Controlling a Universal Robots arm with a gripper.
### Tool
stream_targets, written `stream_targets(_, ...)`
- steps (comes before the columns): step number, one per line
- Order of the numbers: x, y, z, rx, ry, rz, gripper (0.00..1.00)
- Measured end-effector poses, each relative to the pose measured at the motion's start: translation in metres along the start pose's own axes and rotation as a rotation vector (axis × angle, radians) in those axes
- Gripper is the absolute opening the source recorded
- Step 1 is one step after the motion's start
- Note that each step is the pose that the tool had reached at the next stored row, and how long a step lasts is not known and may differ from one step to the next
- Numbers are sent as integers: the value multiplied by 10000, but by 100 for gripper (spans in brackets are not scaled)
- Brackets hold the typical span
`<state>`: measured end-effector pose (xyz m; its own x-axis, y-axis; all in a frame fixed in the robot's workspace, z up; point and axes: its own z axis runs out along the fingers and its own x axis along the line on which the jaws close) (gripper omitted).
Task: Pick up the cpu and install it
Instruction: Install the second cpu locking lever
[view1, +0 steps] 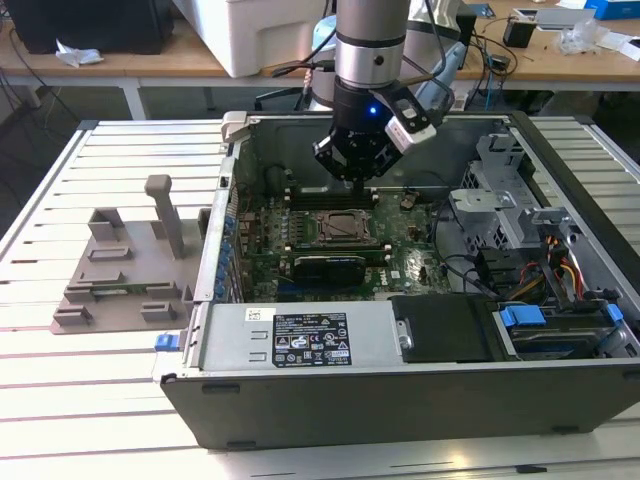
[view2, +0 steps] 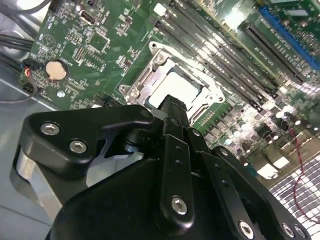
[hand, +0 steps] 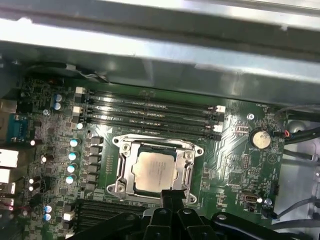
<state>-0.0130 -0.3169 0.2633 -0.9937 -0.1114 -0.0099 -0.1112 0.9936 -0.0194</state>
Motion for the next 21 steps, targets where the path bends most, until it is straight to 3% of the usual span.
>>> stream_targets(1,19,-39,3,-244,-27,2,11)
stream_targets(2,41,-93,9,-422,-48,5,11)
stream_targets(3,79,-153,26,-460,-52,6,11)
stream_targets(12,320,-417,209,-461,-52,4,11)
stream_targets(13,356,-419,246,-462,-52,-2,11)
stream_targets(15,506,-390,436,-465,-51,-257,11)
stream_targets(16,555,-383,529,-469,-48,-633,11)
stream_targets(18,627,-364,572,-552,-60,-1090,11)
stream_targets(19,638,-335,574,-611,-68,-1223,11)
stream_targets(21,633,-291,575,-630,-69,-1262,11)
